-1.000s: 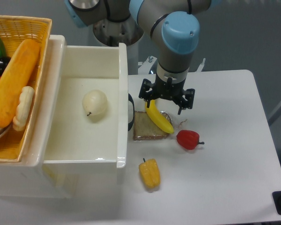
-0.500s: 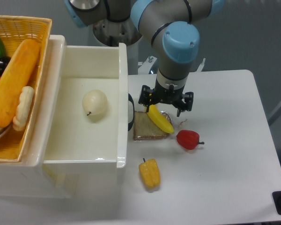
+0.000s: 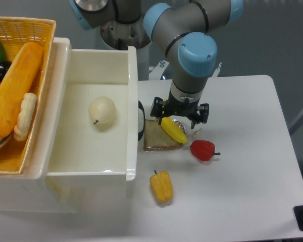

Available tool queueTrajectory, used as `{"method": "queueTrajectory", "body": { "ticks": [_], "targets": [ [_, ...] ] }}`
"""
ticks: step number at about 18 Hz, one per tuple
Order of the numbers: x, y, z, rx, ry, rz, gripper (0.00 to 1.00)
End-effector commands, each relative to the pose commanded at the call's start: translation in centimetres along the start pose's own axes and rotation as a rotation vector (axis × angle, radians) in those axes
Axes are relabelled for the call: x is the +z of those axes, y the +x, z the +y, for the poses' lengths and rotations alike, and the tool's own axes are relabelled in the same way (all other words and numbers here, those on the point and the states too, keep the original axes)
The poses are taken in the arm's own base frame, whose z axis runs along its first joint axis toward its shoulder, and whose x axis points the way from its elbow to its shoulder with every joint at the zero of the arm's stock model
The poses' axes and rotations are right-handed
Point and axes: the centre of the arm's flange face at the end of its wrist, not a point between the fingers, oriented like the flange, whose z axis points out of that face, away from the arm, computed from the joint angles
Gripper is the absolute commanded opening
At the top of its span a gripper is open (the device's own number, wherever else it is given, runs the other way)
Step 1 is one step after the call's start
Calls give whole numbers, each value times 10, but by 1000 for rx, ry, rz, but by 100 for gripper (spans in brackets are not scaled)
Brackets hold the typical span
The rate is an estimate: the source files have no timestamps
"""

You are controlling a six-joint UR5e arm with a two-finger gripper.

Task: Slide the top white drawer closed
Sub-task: 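Lower the gripper and move it toward the open drawer's front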

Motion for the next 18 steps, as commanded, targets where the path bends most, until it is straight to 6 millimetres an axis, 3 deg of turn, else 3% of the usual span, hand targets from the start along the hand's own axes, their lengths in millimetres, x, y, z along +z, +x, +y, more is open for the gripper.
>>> {"method": "queueTrajectory", "body": {
  "ticks": [7, 18],
  "targets": [
    [29, -11, -5, -1, -61, -19, 100],
    [58, -5, -12, -4, -82, 47, 100]
  ]
}}
